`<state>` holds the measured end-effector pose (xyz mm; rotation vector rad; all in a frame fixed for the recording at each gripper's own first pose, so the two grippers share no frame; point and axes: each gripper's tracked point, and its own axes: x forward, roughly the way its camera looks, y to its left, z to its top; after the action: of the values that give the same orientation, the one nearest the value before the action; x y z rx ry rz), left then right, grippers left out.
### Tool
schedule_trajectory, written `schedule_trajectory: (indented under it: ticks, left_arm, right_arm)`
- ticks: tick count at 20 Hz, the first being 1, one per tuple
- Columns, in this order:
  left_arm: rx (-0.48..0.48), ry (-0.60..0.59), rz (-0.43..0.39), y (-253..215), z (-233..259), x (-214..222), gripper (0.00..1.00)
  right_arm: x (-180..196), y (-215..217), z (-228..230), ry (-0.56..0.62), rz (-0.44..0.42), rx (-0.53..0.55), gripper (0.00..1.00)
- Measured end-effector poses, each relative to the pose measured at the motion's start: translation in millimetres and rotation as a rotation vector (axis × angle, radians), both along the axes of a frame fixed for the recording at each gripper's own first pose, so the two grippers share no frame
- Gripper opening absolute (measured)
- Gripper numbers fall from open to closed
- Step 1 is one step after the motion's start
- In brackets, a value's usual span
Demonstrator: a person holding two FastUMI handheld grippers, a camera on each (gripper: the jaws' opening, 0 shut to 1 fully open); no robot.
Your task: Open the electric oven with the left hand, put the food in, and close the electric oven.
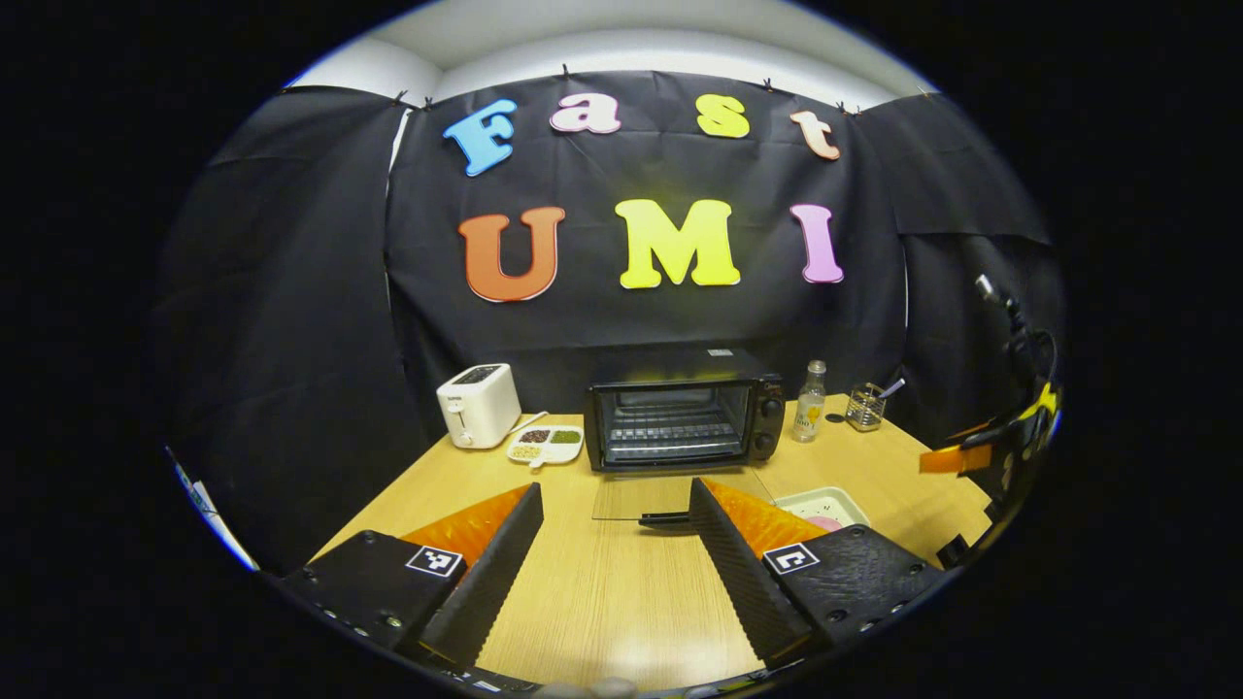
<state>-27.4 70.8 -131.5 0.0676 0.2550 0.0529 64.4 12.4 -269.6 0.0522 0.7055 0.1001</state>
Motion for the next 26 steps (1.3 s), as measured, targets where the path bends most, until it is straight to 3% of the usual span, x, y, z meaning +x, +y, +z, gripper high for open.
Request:
schedule_trajectory:
  ticks: [3,9,17,18,19,20,23,26]
  left_arm:
    - [0.046,-0.004,0.08,10.9,15.7,-17.8,0.97]
    - [0.042,0.022,0.185,4.0,27.3,-36.1,0.97]
    - [0.048,0.058,0.286,-20.0,24.7,-20.0,0.96]
    - [0.033,0.063,0.295,-25.9,23.9,-19.1,0.97]
    - [0.022,0.071,0.304,-29.5,20.5,-18.9,0.97]
    - [0.015,0.077,0.312,-32.9,18.9,-18.4,0.97]
    - [0.003,0.059,0.354,-35.0,22.4,-21.2,0.97]
    - [0.001,0.045,0.399,-36.7,23.3,-32.6,0.97]
  right_arm:
    - [21.4,9.5,-36.5,0.09,0.03,0.058,0.75]
    - [63.7,11.3,-94.1,0.23,0.045,0.126,0.71]
    - [81.9,15.3,-127.6,0.395,0.086,0.148,0.45]
    - [84.9,12.2,-131.3,0.423,0.072,0.133,0.32]
    - [85.3,8.9,-131.0,0.434,0.062,0.121,0.3]
    - [84.4,7.3,-135.0,0.465,0.053,0.118,0.13]
    - [85.7,7.9,-132.8,0.506,0.08,0.075,0.14]
    - [86.9,7.1,-131.0,0.509,0.118,0.062,0.08]
